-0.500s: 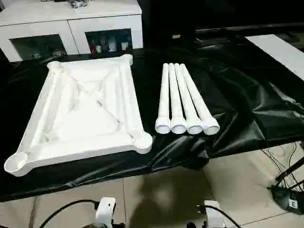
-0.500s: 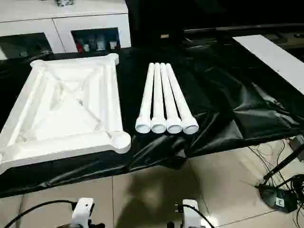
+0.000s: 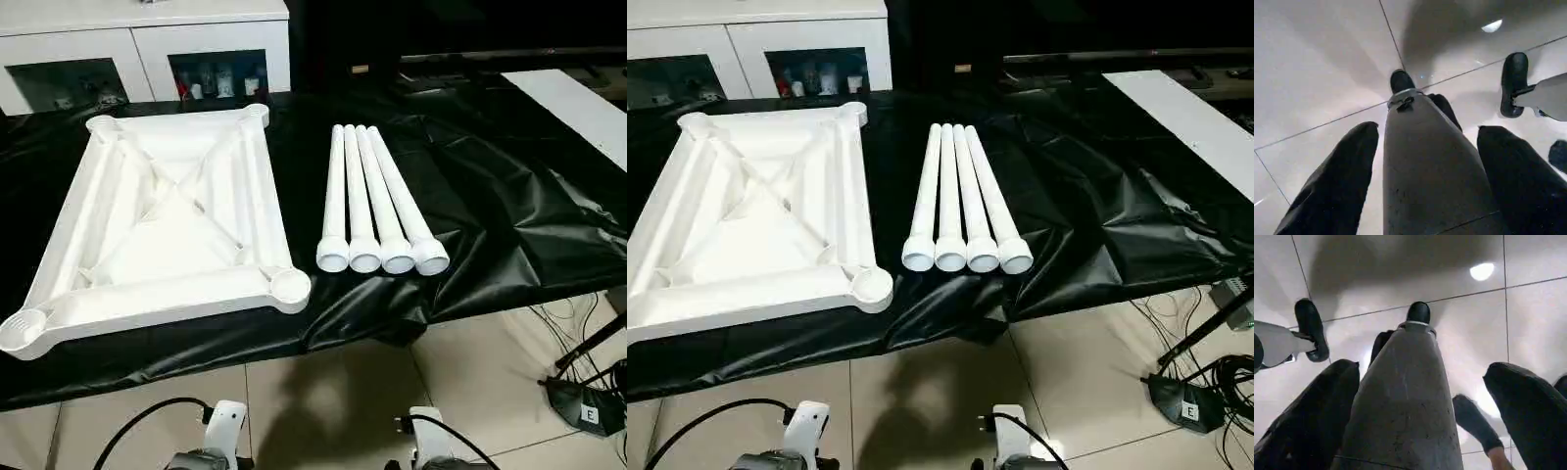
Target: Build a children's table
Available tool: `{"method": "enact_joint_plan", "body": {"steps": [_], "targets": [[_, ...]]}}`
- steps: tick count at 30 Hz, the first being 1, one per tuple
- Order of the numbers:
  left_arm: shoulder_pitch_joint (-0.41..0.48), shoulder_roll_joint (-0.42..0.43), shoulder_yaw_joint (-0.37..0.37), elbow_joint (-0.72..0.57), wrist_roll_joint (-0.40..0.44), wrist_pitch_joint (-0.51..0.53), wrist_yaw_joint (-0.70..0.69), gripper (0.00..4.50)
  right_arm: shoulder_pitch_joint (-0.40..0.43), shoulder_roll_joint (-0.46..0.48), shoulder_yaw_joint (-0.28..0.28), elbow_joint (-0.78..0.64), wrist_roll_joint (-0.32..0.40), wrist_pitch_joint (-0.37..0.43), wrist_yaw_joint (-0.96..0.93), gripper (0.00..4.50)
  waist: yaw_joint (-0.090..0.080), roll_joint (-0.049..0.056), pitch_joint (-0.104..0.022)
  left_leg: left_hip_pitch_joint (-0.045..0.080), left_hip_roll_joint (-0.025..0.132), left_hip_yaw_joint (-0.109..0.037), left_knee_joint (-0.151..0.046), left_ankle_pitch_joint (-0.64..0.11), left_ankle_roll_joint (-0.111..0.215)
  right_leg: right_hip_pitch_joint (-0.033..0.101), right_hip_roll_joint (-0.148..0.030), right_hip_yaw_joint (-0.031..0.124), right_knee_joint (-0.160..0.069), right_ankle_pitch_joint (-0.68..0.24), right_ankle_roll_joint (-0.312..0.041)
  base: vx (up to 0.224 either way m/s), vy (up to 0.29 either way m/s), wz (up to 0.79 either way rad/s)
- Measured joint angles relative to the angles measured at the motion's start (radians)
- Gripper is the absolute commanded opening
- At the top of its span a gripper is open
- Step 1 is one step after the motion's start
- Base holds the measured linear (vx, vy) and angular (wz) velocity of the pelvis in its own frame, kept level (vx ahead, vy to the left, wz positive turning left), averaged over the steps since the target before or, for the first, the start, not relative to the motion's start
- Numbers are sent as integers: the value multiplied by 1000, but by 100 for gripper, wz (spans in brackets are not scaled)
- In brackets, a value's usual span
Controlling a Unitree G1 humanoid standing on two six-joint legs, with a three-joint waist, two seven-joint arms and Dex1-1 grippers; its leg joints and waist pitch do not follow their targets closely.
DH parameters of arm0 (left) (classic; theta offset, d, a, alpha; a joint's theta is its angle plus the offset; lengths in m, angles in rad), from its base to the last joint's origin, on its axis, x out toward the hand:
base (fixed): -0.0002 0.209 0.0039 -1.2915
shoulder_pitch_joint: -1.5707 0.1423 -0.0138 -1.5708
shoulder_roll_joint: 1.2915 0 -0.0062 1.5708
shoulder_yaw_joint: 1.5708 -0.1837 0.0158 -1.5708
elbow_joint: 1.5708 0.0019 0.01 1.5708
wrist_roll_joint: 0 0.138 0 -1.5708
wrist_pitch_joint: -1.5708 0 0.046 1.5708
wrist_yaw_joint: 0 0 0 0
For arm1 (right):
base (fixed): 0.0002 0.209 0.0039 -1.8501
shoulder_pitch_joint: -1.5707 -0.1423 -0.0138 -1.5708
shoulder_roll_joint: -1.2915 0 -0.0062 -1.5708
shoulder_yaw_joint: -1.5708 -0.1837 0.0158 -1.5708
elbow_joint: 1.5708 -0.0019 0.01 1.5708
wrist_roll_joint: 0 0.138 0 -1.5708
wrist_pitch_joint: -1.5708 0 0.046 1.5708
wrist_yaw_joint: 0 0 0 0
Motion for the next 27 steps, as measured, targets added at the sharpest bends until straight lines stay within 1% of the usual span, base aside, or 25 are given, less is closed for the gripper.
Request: {"method": "enact_joint_plan", "body": {"steps": [1,2,4,5,6,7,8,9,10,11,12,13,14,15,16,17,18,19,20,21,22,24,25,26,27], "targets": [[-1,0,1,0,4,0,0,362,-1,0,0,0,-1,1,0,450,0,0,-1,-5,0,0,4,1,2,-3,0,0,4,0,0,0,0,0],[-3,1,4,0,6,0,0,362,-4,0,0,0,-1,4,0,450,0,-2,-3,-12,1,-1,11,4,6,-13,0,-1,10,2,-1,0,0,0],[-7,3,5,-1,6,-2,1,362,-10,0,0,0,-2,7,-1,450,1,-8,-9,-40,-2,-2,29,8,13,-41,-1,-1,27,6,-2,-29,2,1],[-8,5,6,-3,6,-5,2,362,-11,1,-1,0,-2,7,-1,450,2,-12,-15,-64,-2,-3,42,15,27,-60,-1,-4,32,15,2,-110,6,5],[-9,5,7,-5,5,-8,5,362,-12,1,-2,0,-2,6,-1,450,4,-13,-16,-77,-1,-3,45,18,33,-69,-1,-7,31,21,-5,-110,6,5],[-9,5,8,-5,5,-10,8,362,-12,0,-4,0,-3,5,-1,450,4,-14,-15,-84,-1,-3,44,22,41,-74,-1,-8,24,29,-8,-146,6,3],[-9,5,9,-5,5,-11,10,362,-12,1,-7,1,-4,4,0,450,4,-12,-14,-85,1,-2,41,28,49,-72,0,-11,13,41,-16,-169,16,-3],[-8,5,9,-5,5,-13,11,362,-12,3,-10,1,-4,1,1,450,1,-10,-10,-78,7,-1,41,27,48,-67,-2,-16,7,45,-22,-169,16,-3],[-8,6,10,-5,6,-14,12,362,-12,4,-12,1,-4,-4,3,450,-10,-5,0,-65,13,0,43,13,24,-58,-10,-37,-6,37,-9,-212,50,-13],[-5,5,13,-5,6,-14,12,362,-13,5,-16,1,-5,-7,4,450,-20,3,8,-55,14,-3,45,4,13,-40,-24,-69,-21,29,3,-231,76,-30],[-3,10,17,-1,7,-14,12,362,-17,12,-18,-1,-8,-11,7,450,-38,25,23,-47,22,-16,34,2,9,-3,-37,-123,-33,-4,16,-231,76,-30],[-10,15,18,7,9,-9,12,362,-11,16,-20,-10,-8,-20,8,450,-35,31,30,-43,18,-10,27,2,8,-3,-37,-124,48,-58,-6,-217,119,-24],[-18,18,20,3,15,-12,12,362,5,16,-20,2,-12,-24,8,450,-1,11,23,-44,14,9,14,2,8,39,-33,-116,107,-96,-29,-140,-19,14],[-21,18,21,-3,15,-16,12,362,11,14,-21,14,-18,-24,7,450,40,-24,15,-50,8,45,3,3,7,74,-21,-78,132,-137,-25,-140,-19,14],[-17,16,26,-10,14,-28,12,362,3,9,-21,17,-20,-26,8,450,52,-63,4,-55,3,69,16,5,3,71,-13,-32,149,-215,-1,41,-226,28],[-4,4,26,-14,15,-45,12,362,-3,0,-24,11,-21,-43,8,450,79,-41,-2,-62,-13,10,39,-4,11,66,-9,-22,147,-209,1,88,-110,3],[1,-1,25,-10,16,-48,12,362,-4,-7,-29,6,-20,-57,8,450,89,-24,-10,-45,-28,-34,67,-3,13,66,-2,-15,140,-198,4,88,-110,3],[4,1,24,-1,17,-50,10,362,-2,-10,-36,4,-19,-77,10,450,97,-5,-17,-23,-24,-49,50,1,19,67,10,-15,129,-183,0,0,0,0],[10,17,24,-4,18,-61,7,362,-4,-10,-41,-3,-18,-105,13,450,103,2,-21,-23,-18,-47,27,6,-11,58,18,-11,119,-166,7,-46,45,21],[24,36,28,-5,16,-77,1,362,-7,-9,-43,-5,-17,-126,17,450,105,-4,-17,-31,-16,-44,26,9,-9,50,21,-5,118,-160,6,-46,45,21],[42,53,29,-17,15,-99,-12,362,-7,-1,-46,-11,-17,-152,28,450,107,-7,-16,-38,-13,-46,29,10,-7,48,24,-6,114,-156,7,0,0,0],[55,67,28,-21,17,-130,-23,362,-8,0,-48,-27,-17,-215,33,450,105,-5,-18,-42,-10,-40,35,9,1,50,23,-5,105,-147,9,-33,55,4],[64,72,27,-28,18,-149,-31,362,-4,-8,-54,-40,-16,-245,46,450,103,-2,-17,-43,-9,-36,34,11,4,52,21,-5,99,-142,11,-44,71,-1],[85,78,27,-39,27,-182,-39,362,6,-32,-60,-56,-16,-288,73,450,99,2,-18,-43,-7,-28,30,14,8,55,20,-5,86,-136,7,-47,77,-2],[102,87,27,-50,28,-208,-50,362,18,-56,-60,-68,-17,-320,91,450,99,3,-17,-43,-7,-24,29,16,12,55,18,-4,80,-131,8,-47,77,-2]]}}
